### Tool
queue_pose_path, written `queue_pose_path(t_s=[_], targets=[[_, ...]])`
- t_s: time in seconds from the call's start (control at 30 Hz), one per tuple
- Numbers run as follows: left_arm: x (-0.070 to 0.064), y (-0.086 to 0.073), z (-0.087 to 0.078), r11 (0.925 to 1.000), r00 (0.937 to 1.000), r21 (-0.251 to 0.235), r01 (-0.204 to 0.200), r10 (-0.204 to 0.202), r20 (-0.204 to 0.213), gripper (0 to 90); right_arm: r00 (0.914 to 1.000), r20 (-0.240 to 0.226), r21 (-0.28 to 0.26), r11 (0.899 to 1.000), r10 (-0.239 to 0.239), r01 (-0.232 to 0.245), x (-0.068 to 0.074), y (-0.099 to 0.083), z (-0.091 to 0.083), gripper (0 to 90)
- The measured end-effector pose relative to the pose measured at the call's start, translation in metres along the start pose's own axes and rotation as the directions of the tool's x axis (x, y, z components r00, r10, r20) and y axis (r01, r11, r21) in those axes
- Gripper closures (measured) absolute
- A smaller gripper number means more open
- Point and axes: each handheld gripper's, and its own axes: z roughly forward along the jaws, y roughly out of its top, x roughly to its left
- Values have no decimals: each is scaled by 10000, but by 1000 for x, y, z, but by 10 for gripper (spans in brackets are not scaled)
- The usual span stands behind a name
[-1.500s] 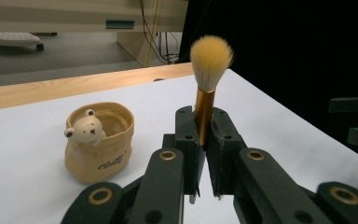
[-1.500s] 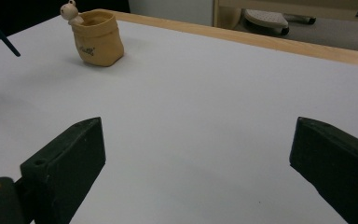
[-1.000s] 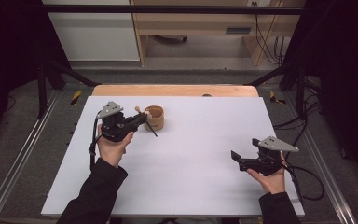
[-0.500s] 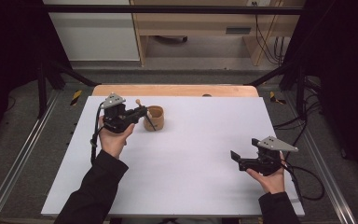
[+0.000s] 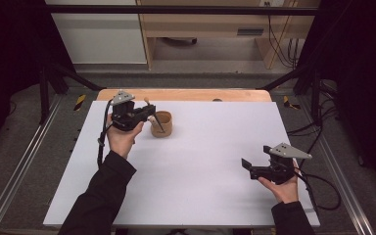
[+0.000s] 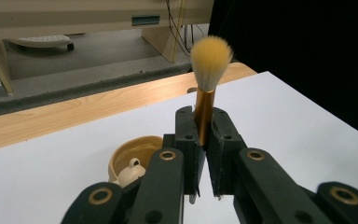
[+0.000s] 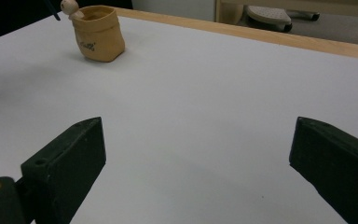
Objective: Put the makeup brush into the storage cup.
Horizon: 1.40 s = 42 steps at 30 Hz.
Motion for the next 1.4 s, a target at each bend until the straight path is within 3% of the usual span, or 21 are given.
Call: queue_pose_path(t_s=[0.53, 0.9, 1.4], targets=[[6, 15, 14, 9999, 9995, -50, -112, 111, -294, 837, 9999, -98, -13, 10000, -61, 61, 0, 0, 0, 39], [14, 22, 23, 9999, 9986, -109, 17, -22, -521, 837, 9996, -256, -39, 9999, -102, 101, 0, 0, 0, 44], [24, 17, 42, 9998, 9967, 166, 59, -46, -814, 837, 9990, -386, -124, 9997, -216, 211, 1, 0, -1, 49]])
